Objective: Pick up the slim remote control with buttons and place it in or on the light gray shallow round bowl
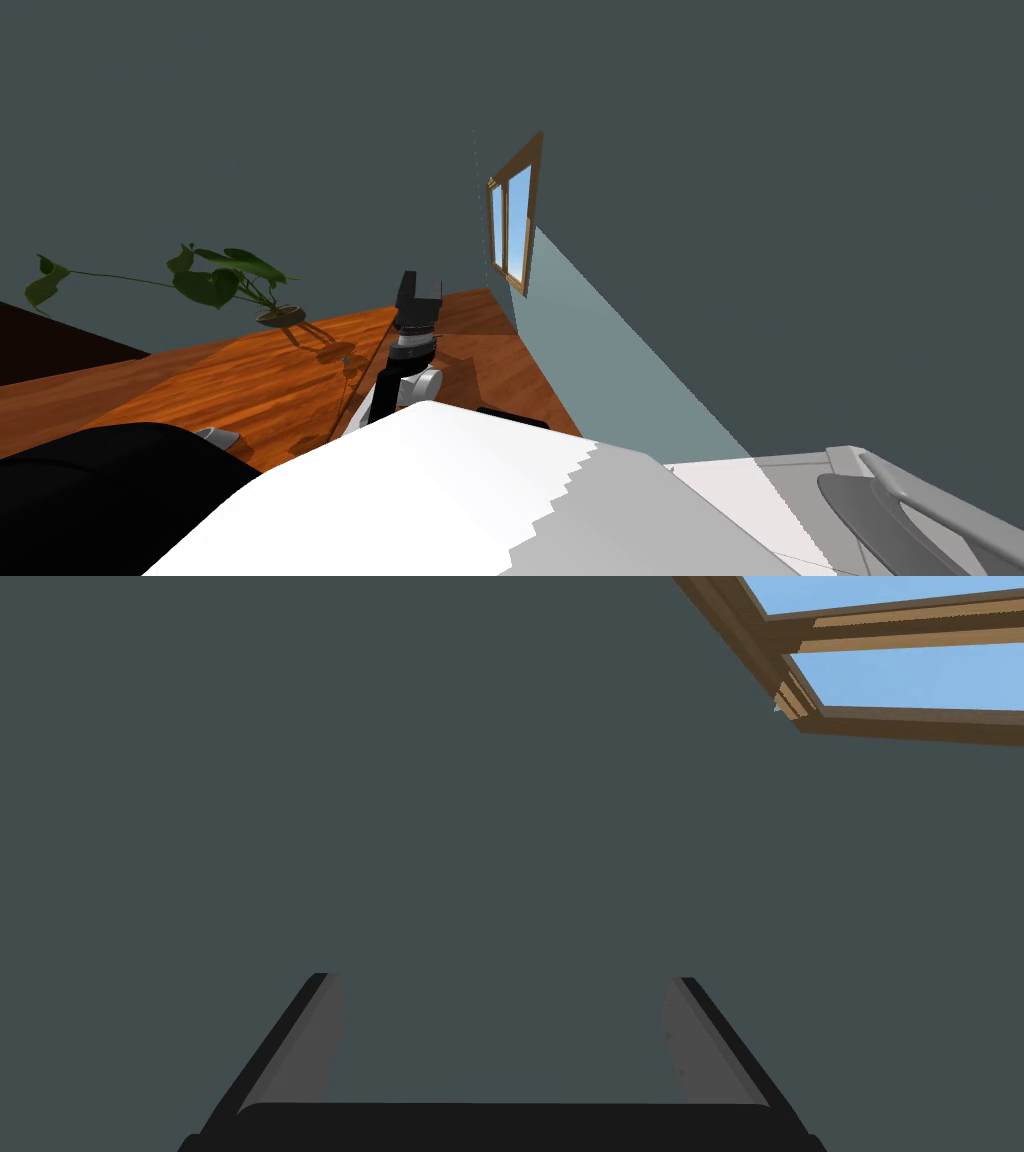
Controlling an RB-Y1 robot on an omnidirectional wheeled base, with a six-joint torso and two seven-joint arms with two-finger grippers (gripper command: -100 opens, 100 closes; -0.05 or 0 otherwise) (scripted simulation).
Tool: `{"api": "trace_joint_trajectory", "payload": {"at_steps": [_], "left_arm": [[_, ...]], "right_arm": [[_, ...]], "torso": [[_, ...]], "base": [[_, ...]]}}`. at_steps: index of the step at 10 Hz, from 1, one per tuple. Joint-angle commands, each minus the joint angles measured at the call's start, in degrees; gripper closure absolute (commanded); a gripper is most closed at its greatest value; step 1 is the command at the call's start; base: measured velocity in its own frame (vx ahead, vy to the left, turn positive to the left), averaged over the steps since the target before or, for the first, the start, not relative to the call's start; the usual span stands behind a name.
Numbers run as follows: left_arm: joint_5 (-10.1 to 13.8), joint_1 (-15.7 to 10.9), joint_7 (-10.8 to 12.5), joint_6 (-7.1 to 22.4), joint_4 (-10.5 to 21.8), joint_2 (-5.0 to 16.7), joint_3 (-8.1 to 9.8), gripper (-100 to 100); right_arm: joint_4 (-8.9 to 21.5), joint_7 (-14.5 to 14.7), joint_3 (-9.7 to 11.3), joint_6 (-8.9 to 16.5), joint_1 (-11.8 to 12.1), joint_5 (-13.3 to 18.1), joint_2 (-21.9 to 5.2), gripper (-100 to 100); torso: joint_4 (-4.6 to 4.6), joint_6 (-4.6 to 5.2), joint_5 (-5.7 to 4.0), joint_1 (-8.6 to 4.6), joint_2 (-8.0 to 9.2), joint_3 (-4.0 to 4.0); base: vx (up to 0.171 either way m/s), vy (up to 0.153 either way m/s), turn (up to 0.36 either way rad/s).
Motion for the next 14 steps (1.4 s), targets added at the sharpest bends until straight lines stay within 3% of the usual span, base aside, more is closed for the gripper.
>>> {"api": "trace_joint_trajectory", "payload": {"at_steps": [1, 7, 8, 9, 10, 14], "left_arm": [[0.0, 0.0, 0.0, 0.0, 0.0, 0.0, 0.0, 0], [0.0, 0.0, 0.0, 0.0, 0.0, 0.0, 0.0, 0], [0.0, 0.0, 0.0, 0.0, 0.0, 0.0, 0.0, 0], [0.0, 0.0, 0.0, 0.0, 0.0, 0.0, 0.0, 0], [0.0, 0.0, 0.0, 0.0, 0.0, 0.0, 0.0, 0], [0.0, 0.0, 0.0, 0.0, 0.0, 0.0, 0.0, 0]], "right_arm": [[-0.66, -0.04, 0.4, -1.39, -0.53, -0.45, -2.06, -100], [-2.63, -0.17, 1.61, -5.56, -2.13, -1.79, -8.24, -100], [-3.29, -0.21, 2.01, -6.95, -2.66, -2.24, -10.3, -100], [-3.13, -0.38, 1.48, -6.05, -2.24, -2.07, -9.38, -100], [-3.16, -0.44, 1.46, -6.35, -2.26, -2.13, -9.54, 0], [-3.15, -0.44, 1.46, -6.32, -2.26, -2.12, -9.52, 0]], "torso": [[0.0, 0.0, 0.0, 0.0, 0.0, 0.0], [0.01, 0.0, -0.04, -0.16, 0.03, 0.02], [0.01, 0.0, -0.04, -0.15, 0.03, 0.02], [0.01, -0.01, -0.04, -0.18, 0.04, 0.02], [0.01, 0.01, -0.06, -0.13, 0.02, 0.01], [0.0, 0.01, -0.01, 0.0, -0.01, 0.0]], "base": [[-0.01, -0.028, 0.078], [-0.009, -0.051, 0.064], [-0.012, -0.059, 0.1], [-0.007, -0.031, 0.026], [0.0, 0.0, 0.0], [0.0, 0.0, 0.0]]}}
